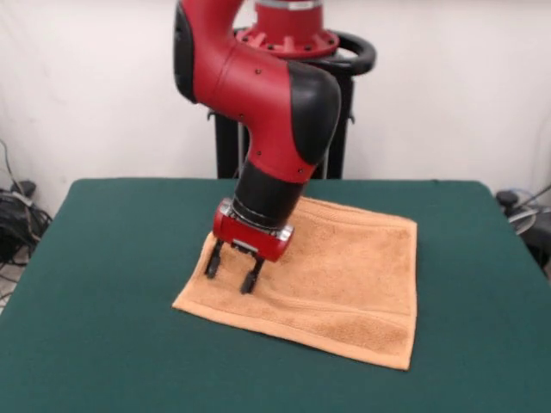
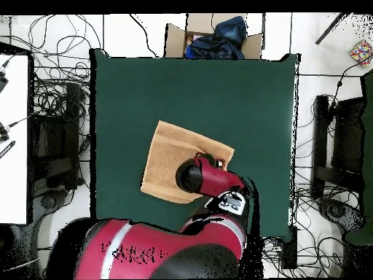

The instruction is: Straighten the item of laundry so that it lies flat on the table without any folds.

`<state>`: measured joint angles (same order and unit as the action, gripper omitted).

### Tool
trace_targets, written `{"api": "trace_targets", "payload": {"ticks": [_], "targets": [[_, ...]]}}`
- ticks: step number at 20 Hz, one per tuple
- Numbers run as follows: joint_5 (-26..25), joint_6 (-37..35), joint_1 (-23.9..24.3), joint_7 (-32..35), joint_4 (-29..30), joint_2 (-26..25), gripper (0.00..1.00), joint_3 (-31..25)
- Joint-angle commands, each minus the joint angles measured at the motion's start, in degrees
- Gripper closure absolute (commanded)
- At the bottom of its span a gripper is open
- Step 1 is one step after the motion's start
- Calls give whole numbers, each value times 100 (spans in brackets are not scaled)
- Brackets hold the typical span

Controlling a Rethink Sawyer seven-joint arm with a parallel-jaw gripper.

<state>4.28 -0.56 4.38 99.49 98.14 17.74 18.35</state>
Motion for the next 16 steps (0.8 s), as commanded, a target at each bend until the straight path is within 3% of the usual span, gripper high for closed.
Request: {"api": "trace_targets", "payload": {"ticks": [1, 9, 12, 16], "targets": [[-395, -574, 162, 439, 526, 358, 0, -1568], [-572, -960, 569, 406, 939, 908, 0, -2086], [-521, -1042, 534, 533, 1123, 1221, 0, -2039], [-467, -1035, 490, 587, 994, 1082, 0, -1944]]}}
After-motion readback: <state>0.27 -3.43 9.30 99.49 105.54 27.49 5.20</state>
